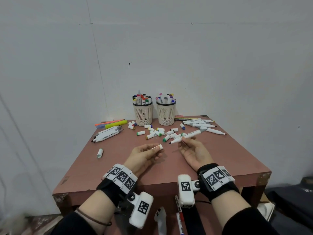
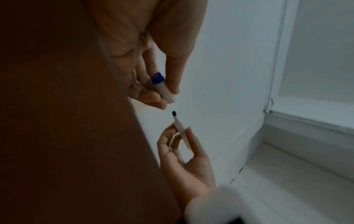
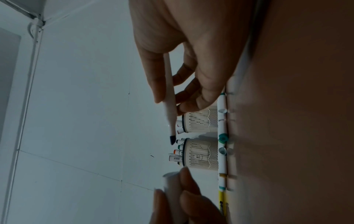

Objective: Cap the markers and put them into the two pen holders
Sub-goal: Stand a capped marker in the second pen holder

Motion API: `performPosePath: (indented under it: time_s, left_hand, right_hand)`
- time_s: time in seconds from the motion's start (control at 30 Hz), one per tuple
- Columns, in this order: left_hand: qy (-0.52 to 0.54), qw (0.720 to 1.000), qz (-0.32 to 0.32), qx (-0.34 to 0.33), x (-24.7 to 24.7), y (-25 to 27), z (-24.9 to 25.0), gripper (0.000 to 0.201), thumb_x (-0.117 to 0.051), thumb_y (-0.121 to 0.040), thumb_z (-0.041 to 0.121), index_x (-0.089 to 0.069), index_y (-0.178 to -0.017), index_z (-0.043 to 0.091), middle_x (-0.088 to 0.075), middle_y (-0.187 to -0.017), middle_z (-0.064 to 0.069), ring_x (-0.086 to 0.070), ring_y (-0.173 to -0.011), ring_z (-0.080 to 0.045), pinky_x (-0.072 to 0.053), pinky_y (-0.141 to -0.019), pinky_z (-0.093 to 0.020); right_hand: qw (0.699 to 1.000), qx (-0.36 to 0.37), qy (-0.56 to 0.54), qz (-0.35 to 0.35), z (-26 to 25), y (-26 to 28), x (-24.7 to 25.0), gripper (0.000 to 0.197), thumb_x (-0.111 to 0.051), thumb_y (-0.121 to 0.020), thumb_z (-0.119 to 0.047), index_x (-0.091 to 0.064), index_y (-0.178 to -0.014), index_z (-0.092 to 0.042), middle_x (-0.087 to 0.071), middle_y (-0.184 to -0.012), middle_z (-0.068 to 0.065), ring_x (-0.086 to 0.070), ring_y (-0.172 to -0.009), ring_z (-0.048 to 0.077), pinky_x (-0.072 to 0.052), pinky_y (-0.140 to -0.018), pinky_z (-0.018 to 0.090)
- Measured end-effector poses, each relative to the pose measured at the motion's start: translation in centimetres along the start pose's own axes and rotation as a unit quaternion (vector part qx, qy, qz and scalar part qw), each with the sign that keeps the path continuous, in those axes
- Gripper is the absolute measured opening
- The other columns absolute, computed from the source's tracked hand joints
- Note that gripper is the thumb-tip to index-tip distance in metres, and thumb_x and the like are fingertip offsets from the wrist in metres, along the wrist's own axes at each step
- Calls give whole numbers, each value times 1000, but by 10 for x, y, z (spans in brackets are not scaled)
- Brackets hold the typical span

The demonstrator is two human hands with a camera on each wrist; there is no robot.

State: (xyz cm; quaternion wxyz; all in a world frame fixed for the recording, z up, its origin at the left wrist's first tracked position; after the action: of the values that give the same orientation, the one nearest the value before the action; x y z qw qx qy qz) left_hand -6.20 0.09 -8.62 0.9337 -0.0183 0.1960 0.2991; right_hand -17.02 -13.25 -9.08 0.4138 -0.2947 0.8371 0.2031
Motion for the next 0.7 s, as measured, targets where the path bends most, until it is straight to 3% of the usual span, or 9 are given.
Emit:
performPosePath:
  time_s: [0.47, 0.7]
  left_hand:
    - [18, 999, -8, -25, 5, -9, 0, 12, -58, -83, -9, -64, -91, -1, -72, -73, -11, -65, -57, -11, -53, -55, -16]
    - [29, 999, -6, -37, 5, -9, 0, 12, -59, -80, -12, -62, -87, -3, -69, -69, -13, -63, -55, -13, -51, -51, -17]
  right_hand:
    - [997, 9, 62, -42, 2, -4, -3, 21, -51, -85, 12, -58, -84, -8, -67, -81, 10, -63, -76, 18, -56, -66, 25]
    - [987, 28, 137, -76, 8, 0, -11, 21, -53, -82, 16, -58, -87, -4, -67, -77, 10, -67, -75, 19, -57, -70, 27]
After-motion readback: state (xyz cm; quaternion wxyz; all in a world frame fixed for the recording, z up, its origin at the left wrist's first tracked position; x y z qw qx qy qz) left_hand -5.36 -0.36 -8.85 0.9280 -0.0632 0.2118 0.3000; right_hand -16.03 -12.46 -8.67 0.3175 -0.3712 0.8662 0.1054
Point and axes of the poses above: each hand's wrist, its own y-axis away from the middle knuckle, its own x-axis out of the back of the hand, z = x × y, the point moved 8 cm from there along -y, towards the middle knuckle
